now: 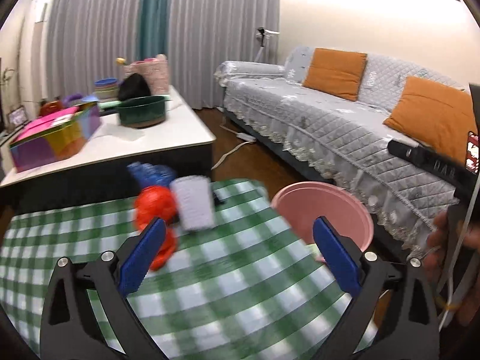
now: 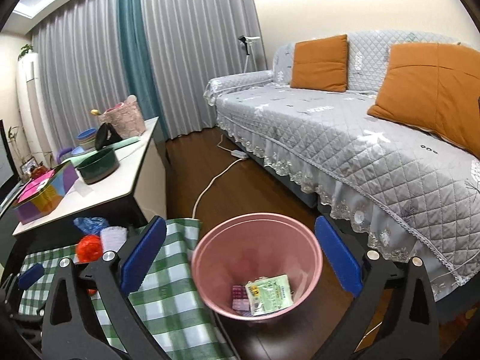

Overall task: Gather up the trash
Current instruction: 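Move both grippers back over the table toward the red bag and white foam sleeve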

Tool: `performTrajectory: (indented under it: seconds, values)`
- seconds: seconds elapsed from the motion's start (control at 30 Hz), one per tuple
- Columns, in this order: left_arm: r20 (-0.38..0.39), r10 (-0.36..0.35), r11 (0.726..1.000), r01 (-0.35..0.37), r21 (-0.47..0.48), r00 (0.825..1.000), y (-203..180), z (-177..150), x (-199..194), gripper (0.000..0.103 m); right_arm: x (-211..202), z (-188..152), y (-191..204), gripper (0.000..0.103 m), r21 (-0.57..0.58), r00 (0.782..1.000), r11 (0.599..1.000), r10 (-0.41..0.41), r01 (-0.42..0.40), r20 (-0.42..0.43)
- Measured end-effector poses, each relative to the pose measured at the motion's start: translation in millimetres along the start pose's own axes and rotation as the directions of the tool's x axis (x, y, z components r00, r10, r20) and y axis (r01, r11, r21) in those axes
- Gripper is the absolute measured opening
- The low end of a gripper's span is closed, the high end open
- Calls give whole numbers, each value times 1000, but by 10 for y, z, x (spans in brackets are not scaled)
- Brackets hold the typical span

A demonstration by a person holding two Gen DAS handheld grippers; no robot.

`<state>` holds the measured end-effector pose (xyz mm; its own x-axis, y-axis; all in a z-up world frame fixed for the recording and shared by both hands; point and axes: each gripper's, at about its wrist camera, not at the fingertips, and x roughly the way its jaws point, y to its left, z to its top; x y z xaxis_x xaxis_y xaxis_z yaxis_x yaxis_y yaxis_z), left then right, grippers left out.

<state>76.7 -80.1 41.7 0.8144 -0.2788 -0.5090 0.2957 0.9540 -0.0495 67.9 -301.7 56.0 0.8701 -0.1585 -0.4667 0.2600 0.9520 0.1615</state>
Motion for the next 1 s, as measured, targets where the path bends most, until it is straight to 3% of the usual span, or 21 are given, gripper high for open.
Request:
performTrajectory:
  seconds: [0.13, 0.37, 0.43, 0.7, 0.87, 1.0]
  values:
    - [-2, 89, 995, -89, -50, 996, 326, -155, -133, 95, 18, -70, 206, 98, -27, 999, 999, 40, -40, -20]
    - [-30, 224, 964, -226, -141, 974, 849, -333, -175, 95, 167, -222, 577, 98, -62, 988, 989, 125, -131, -91]
    - [-38, 223, 961, -226, -157, 974, 928, -357, -175, 95, 232, -275, 672, 98, -73, 984, 987, 137, -146, -112]
    - [-50, 206, 964, -212, -158, 977, 1042, -407, -73, 75, 444, -419, 871, 95, -91, 969, 974, 194, -209, -154]
    - [-63, 203, 961, -211, -176, 977, 1091, -421, 59, 72, 577, -498, 942, 77, -78, 958, 966, 229, -245, -174]
    - [-69, 196, 963, -206, -174, 978, 1099, -430, 180, 72, 660, -554, 1028, 70, -82, 949, 959, 254, -273, -188]
